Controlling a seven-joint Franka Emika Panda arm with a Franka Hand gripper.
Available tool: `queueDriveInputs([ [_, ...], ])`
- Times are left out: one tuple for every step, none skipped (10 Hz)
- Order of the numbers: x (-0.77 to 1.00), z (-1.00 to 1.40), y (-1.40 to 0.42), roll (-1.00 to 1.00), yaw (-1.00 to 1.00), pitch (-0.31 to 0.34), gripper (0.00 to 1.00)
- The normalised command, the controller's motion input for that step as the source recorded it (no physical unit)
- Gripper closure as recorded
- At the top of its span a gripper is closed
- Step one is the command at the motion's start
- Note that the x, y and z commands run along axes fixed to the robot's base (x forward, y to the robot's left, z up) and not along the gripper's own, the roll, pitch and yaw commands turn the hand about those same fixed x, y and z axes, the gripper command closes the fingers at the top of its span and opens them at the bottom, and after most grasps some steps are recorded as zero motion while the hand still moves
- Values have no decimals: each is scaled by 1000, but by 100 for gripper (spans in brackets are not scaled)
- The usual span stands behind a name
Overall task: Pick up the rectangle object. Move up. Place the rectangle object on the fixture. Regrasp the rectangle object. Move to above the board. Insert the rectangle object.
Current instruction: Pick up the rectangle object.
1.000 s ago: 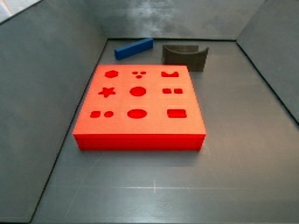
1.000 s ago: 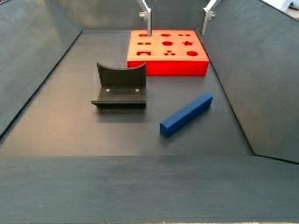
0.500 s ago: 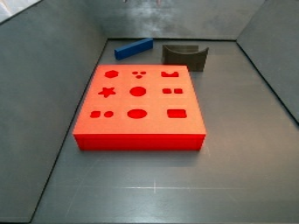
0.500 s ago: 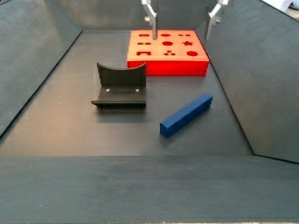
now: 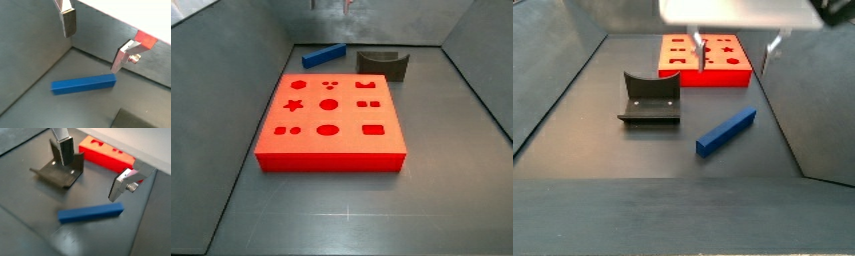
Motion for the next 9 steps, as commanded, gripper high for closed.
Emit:
queueDriveInputs([
  [620,-346,369,0,-583,0,0],
  [523,-357,320,0,-674,0,0],
  [417,-389,269,0,-743,0,0],
  [337,-431,254,3,-757,0,0],
  [249,-417,169,0,-557,0,0],
  [366,-334,214,-141,-506,-151,0],
  [374,-351,191,-171,-506,-181,0],
  [306,-394,131,-143,-463,-179,0],
  [286,-437,46,-119,-466,-180,0],
])
